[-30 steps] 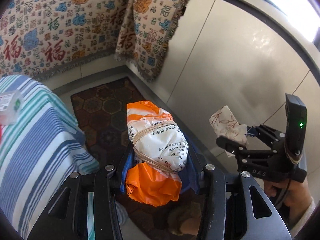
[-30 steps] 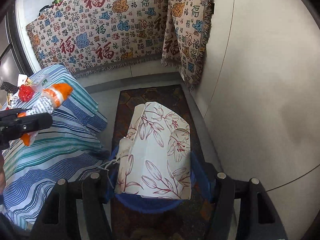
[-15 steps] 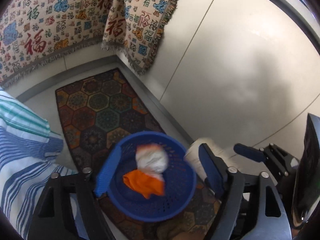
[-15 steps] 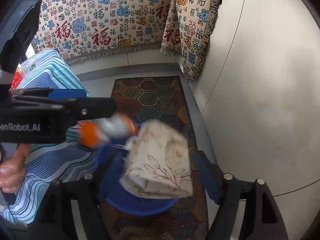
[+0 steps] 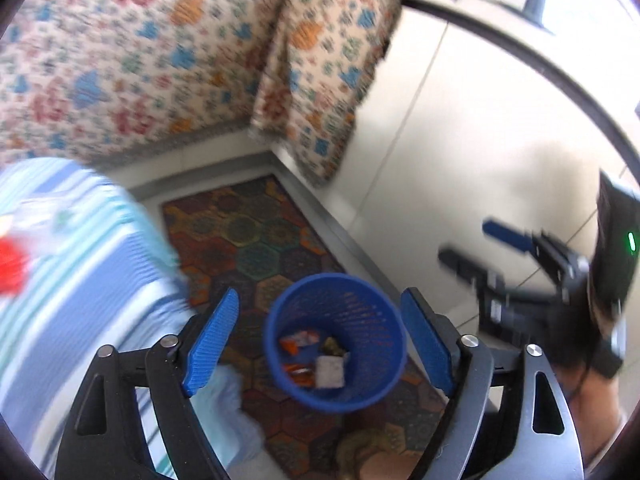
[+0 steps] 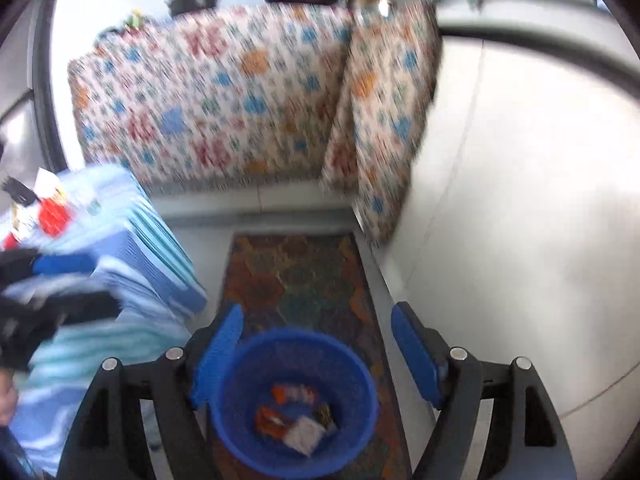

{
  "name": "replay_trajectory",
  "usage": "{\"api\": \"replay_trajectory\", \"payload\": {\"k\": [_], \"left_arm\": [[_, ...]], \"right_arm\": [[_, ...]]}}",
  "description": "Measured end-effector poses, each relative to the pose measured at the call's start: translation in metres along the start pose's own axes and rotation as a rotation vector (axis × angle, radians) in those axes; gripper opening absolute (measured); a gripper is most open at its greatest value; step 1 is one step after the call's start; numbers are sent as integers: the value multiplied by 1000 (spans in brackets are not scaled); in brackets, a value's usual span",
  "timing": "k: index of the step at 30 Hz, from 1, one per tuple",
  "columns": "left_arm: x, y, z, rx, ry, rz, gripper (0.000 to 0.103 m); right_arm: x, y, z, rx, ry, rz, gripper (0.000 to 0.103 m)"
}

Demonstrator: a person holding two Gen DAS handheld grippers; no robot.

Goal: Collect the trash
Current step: 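Move both tools back over the table toward the remaining wrappers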

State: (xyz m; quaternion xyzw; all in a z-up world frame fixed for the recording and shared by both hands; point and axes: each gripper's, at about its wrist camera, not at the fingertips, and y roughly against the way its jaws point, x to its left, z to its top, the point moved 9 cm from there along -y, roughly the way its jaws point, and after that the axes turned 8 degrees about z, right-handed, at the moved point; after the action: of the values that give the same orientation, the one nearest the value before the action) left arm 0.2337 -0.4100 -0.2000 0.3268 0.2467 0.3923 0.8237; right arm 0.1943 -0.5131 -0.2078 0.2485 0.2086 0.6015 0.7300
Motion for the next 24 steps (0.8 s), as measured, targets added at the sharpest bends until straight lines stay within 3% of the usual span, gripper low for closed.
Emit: {"api": "replay_trajectory", "payload": {"k": [4,8,11,17,20,24], "left_arm": [[57,59,-37,-25,33,90,93],[129,91,-87,13,75,218,94],[189,102,-120,58,144,319,94],[275,114,-144,52,265,458,93],[301,114,-149,53,302,495,94],[322,108,-156,78,316,530,94]], "right_arm": [[51,18,24,-88,46,80,79],[119,21,33,-111,96,191,80],[177,11,29,-79,145,284,80],[293,-12,-6,16,348,403,80],[322,-26,-22,70,405,415,80],[335,-49,-30,141,347,459,80]]}}
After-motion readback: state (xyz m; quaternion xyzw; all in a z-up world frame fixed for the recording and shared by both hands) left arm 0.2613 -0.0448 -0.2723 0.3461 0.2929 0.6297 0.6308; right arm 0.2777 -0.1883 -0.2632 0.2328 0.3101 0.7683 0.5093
